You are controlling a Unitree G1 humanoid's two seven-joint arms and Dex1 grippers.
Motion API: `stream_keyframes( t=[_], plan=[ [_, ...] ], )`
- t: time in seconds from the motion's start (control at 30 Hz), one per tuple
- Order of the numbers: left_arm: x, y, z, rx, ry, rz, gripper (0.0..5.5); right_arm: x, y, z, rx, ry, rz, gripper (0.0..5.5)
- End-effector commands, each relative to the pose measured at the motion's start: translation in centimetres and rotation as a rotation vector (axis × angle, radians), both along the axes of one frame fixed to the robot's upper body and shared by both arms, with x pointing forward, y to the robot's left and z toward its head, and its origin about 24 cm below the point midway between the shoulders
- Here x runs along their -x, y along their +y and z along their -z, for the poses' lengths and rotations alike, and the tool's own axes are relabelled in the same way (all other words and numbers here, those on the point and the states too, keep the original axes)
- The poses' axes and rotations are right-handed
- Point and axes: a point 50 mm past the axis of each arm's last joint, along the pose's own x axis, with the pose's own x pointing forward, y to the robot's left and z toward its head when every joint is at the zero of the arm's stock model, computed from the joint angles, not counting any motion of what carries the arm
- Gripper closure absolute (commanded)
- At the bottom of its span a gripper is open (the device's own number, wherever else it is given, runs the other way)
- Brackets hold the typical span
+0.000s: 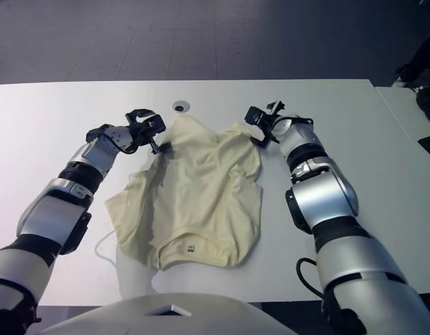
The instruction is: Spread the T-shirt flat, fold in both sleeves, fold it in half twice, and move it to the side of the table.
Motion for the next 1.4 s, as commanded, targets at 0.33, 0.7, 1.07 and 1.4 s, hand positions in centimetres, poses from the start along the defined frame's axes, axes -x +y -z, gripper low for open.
stream_keyframes(
  t=[0.33,0.7,1.07,1.4],
  plan=[
    [1.7,3.1,2.8,-0.086,0.237,-0.248,0.10,0.1,-1.4,0.0,0.082,-0.010,0.075,0.11],
    [-0.8,1.6,-4.0,0.163,0.016,-0.300,0.10,-1.9,-0.1,-5.1,-0.153,-0.294,0.144,0.11],
    [-3.6,-1.0,-6.0,0.380,-0.032,-0.335,0.10,-1.5,1.7,-2.8,-0.358,-0.232,0.214,0.11],
    [-1.8,0.0,-0.6,0.180,0.081,-0.352,0.10,-0.8,2.9,-0.6,-0.345,-0.174,0.194,0.11]
  ],
)
